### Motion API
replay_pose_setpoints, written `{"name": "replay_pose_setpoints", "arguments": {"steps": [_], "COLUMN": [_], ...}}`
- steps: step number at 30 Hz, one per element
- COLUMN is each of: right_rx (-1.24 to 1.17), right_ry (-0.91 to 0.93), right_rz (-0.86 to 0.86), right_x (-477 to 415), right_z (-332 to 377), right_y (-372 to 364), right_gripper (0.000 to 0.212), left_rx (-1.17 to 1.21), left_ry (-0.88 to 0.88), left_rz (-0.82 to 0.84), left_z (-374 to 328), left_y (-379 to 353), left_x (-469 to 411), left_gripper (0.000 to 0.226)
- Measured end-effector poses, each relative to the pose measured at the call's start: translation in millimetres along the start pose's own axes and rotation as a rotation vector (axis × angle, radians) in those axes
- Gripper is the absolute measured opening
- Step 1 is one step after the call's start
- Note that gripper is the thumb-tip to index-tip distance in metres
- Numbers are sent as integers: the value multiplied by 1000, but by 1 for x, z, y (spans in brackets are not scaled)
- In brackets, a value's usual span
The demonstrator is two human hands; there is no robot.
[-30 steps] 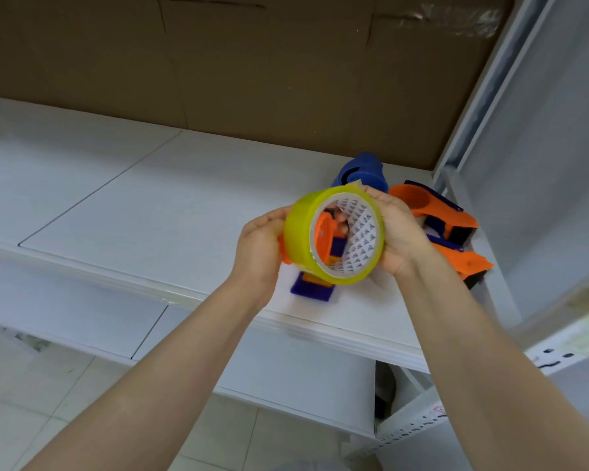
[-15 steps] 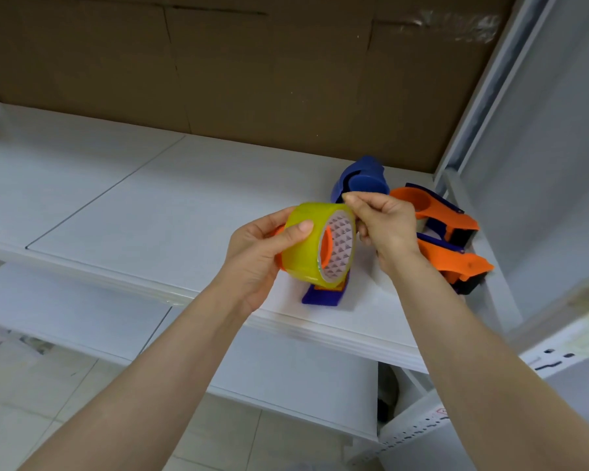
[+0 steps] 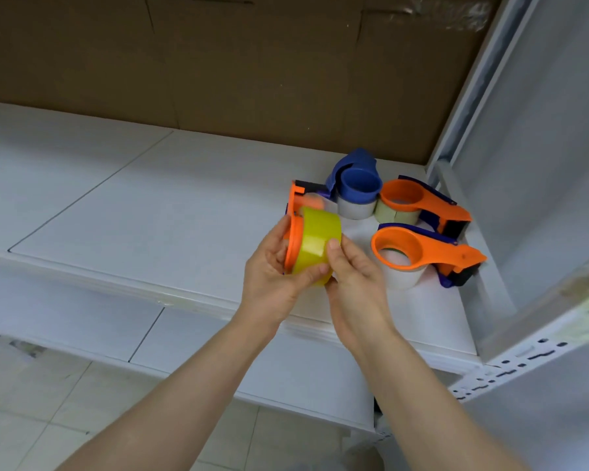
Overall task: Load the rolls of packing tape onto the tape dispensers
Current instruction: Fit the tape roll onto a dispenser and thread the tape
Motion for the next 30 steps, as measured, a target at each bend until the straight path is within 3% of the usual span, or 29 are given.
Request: {"name": "replay_pose_setpoints", "arguments": {"steps": [4, 7, 9, 13, 16, 21, 25, 30], "right_rx": [-48, 54, 155, 772, 1059, 1051, 1084, 1168], "right_ry": [-23, -25, -38, 257, 272, 293, 332, 447], "right_rz": [-11, 63, 8, -72, 16, 178, 226, 225], "right_x": [1, 4, 2, -18, -39, -51, -47, -43], "right_z": [-13, -12, -4, 37, 48, 48, 40, 42], "right_y": [14, 13, 12, 1, -11, -25, -30, -31], "right_gripper": [30, 37, 47, 43, 41, 17, 15, 18], "left_rx": [29, 31, 51, 100, 104, 104, 30, 59], "left_ry": [13, -7, -16, -23, -20, 10, 93, 75], "left_rz": [31, 39, 54, 76, 106, 131, 108, 220], "left_z": [13, 17, 17, 21, 20, 16, 18, 14], "left_y": [-2, -3, -3, 2, 3, 3, -1, -4], "left_x": [3, 2, 2, 1, 1, 0, -1, -2], "left_gripper": [57, 49, 41, 39, 42, 42, 39, 20]}}
Point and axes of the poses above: each hand's wrist, its own x-axis away from the middle knuckle, its own y-axis out of the back of the hand, z = x × y, the point moved 4 cm from there along -x, towards the middle knuckle, and after that the axes turned 13 degrees about -x, right-handed, at the moved point
